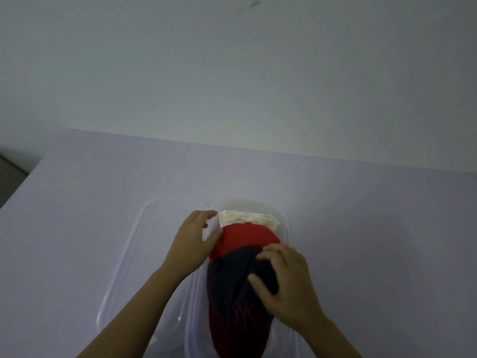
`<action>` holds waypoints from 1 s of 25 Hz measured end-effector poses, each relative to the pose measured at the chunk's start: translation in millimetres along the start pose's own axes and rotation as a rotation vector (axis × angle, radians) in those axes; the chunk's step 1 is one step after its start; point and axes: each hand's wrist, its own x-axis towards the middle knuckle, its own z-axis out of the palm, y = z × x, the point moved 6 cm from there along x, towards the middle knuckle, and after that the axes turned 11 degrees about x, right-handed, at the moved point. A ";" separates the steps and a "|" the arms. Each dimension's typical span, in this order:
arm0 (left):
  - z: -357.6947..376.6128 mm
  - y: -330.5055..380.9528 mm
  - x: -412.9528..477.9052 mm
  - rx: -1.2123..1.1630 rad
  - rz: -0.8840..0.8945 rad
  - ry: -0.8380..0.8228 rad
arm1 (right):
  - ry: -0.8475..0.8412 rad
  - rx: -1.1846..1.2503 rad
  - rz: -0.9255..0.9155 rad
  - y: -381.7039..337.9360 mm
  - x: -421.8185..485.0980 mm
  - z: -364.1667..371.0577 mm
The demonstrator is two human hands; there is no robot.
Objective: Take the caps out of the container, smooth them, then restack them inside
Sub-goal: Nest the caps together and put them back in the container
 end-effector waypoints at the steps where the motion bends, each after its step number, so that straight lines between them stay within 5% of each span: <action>1: -8.7 -12.1 -4.5 -0.027 -0.063 0.105 | -0.034 -0.062 -0.048 -7.0 -12.0 11.5; 4: -22.3 -60.9 -19.7 0.046 -0.277 0.241 | -0.159 -0.192 -0.066 -3.6 -30.3 43.6; 11: -16.1 -168.6 -82.9 0.295 -0.888 -0.092 | -0.209 -0.329 -0.062 15.9 -36.8 62.0; 17: -20.0 -175.5 -78.7 0.287 -0.849 -0.065 | -0.226 -0.328 -0.058 13.8 -36.7 62.3; 22: -52.6 -158.2 -61.9 -0.232 -0.753 0.133 | -0.259 -0.273 -0.012 20.7 -11.6 52.5; 25: -97.8 -126.3 -51.2 -0.215 -0.567 0.247 | -0.217 0.006 0.130 8.8 -7.9 43.7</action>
